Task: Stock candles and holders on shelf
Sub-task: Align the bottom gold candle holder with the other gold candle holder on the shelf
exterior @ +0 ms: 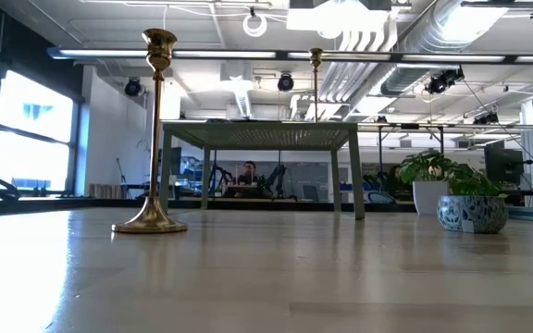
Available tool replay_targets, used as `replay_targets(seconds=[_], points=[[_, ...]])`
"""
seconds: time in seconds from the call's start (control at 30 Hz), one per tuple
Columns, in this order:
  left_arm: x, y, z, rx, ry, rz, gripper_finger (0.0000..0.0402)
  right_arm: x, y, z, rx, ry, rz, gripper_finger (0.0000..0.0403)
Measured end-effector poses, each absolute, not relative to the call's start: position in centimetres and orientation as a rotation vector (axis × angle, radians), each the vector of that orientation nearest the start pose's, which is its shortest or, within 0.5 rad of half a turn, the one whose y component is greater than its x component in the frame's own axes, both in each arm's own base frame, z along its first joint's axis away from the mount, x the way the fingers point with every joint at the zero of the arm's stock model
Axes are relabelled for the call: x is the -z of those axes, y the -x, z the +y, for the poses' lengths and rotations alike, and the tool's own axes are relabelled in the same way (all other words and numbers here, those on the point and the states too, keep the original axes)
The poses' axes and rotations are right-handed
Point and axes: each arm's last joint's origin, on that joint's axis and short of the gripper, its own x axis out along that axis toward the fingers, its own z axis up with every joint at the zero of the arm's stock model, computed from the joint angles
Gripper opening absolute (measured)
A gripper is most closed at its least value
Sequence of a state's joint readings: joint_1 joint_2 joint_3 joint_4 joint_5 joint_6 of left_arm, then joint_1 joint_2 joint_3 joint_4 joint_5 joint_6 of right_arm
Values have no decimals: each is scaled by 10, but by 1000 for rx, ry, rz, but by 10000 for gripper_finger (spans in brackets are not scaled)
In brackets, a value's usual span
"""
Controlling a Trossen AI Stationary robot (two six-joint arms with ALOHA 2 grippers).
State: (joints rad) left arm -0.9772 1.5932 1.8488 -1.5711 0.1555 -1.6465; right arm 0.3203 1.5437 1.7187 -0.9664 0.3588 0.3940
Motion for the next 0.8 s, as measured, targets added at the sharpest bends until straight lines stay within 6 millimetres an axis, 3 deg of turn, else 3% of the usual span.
replay_targets(seconds=[0.17,0.43,0.6,0.8], points=[[-389,-150,-225,-349,779,1580,380,-406,-299,91,137,-131,688,264],[-347,-134,-214,-546,757,1824,380,-409,-296,91,138,-141,678,264],[-340,-128,-200,-582,727,1742,380,-409,-295,94,133,-141,678,264],[-341,-127,-198,-571,726,1717,380,-408,-294,95,133,-149,684,264]])
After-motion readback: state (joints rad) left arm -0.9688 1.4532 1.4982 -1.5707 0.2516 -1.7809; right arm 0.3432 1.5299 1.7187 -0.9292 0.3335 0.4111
